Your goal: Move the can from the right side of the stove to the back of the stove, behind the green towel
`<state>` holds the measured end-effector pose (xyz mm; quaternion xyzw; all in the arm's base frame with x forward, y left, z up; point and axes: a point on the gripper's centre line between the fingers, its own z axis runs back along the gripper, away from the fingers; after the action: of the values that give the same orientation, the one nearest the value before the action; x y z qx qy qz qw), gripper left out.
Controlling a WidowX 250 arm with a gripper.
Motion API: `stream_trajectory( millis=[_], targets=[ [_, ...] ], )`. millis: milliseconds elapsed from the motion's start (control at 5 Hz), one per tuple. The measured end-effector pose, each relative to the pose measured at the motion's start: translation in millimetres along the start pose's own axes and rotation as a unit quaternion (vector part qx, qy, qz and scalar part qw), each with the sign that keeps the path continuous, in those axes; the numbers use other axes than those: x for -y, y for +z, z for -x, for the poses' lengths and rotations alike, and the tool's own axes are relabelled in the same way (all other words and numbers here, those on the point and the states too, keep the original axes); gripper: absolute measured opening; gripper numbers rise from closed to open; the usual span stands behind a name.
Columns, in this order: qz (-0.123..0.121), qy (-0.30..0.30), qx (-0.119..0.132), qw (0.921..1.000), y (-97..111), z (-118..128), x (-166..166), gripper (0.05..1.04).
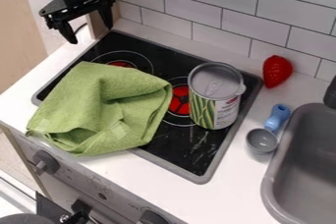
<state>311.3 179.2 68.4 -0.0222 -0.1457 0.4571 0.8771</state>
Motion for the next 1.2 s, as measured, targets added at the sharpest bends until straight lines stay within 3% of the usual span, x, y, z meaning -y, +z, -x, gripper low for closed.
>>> stream_trajectory(
  millis=[400, 600, 800, 1200],
  targets=[
    [-0.017, -0.028, -0.033, 0.9989, -13, 20, 2, 0.997],
    [0.008, -0.036, -0.025, 0.999, 4, 26, 11, 0.997],
    [0.027, -0.056, -0.045, 0.997, 24, 37, 19, 0.997],
    [0.031, -0.117, -0.089, 0.9887, 52, 100, 28, 0.997]
  ],
)
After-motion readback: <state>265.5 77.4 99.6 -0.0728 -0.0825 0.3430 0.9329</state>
